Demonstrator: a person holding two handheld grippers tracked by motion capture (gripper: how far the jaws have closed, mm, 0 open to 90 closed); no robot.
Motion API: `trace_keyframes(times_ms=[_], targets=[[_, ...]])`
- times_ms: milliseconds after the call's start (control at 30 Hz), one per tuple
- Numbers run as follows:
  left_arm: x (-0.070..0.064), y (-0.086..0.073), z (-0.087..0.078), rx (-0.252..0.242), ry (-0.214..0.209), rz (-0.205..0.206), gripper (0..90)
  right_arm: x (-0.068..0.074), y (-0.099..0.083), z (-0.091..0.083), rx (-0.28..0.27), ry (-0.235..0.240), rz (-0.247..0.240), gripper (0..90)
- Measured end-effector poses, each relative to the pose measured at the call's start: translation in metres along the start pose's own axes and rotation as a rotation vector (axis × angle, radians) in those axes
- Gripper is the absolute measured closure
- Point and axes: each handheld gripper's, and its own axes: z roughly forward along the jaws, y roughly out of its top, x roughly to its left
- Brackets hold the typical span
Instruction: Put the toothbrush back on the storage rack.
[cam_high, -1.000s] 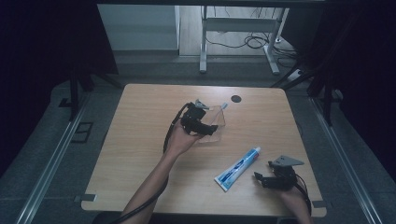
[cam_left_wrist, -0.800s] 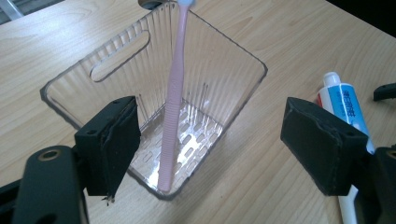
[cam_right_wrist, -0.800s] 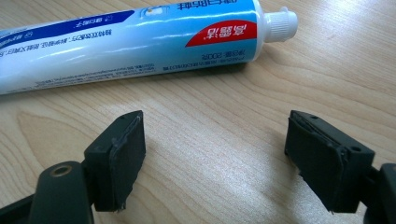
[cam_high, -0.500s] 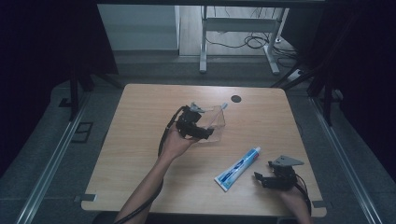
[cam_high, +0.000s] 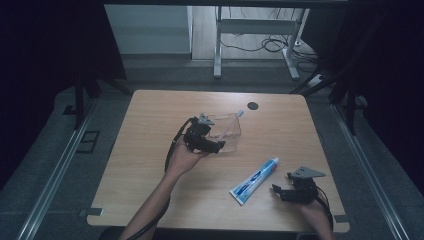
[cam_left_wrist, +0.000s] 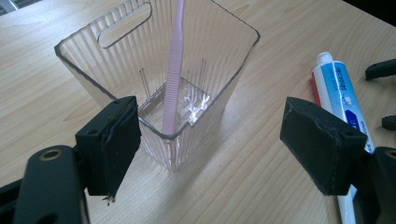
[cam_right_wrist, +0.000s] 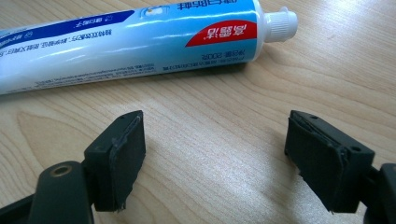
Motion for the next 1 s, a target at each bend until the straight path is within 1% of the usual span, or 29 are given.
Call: trace_keyframes(times_ms=[167,300,833,1000], targets=[[0.001,-0.005,-0.003,-0.001,-0.001,-0.003,20.3,0.0,0.0,0.0,0.0,0.0,0.0,20.6],[0.001,-0.01,-0.006,-0.004,0.0,-0.013,20.3,0.0,0.0,0.0,0.0,0.0,0.0,20.6],[0.006,-0.03,-0.018,-0.028,-0.006,-0.035,20.5,0.0,0.0,0.0,0.0,0.0,0.0,20.6],[0.007,-0.038,-0.017,-0.019,-0.009,-0.043,20.5,0.0,0.0,0.0,-0.001,-0.001,0.002,21.0]])
